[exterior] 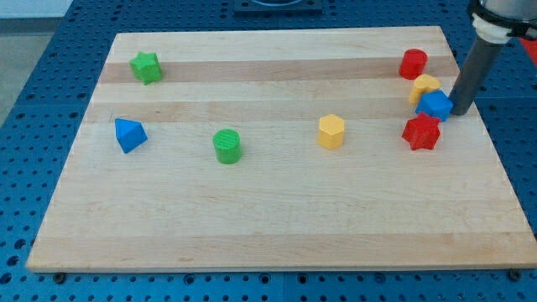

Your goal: Slightly move the yellow heart left side

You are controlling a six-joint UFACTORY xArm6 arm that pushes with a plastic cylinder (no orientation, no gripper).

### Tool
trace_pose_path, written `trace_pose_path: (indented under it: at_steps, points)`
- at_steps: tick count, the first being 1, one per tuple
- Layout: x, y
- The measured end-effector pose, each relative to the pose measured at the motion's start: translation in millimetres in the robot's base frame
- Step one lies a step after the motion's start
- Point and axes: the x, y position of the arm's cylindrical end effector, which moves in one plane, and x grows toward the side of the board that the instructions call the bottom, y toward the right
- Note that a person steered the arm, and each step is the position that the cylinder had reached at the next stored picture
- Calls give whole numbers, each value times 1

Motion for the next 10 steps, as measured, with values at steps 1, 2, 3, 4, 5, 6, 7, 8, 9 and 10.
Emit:
trace_pose_path:
  at_steps: [1, 2, 3, 4, 5, 6, 7, 8, 9, 10]
  points:
    - [4, -2]
    - [13, -7]
    - [13, -13]
    - [13, -18]
    - [13, -19]
    - [13, -19]
    - [6, 13]
    - [6, 18]
    - [-10, 2]
    - [-14, -2]
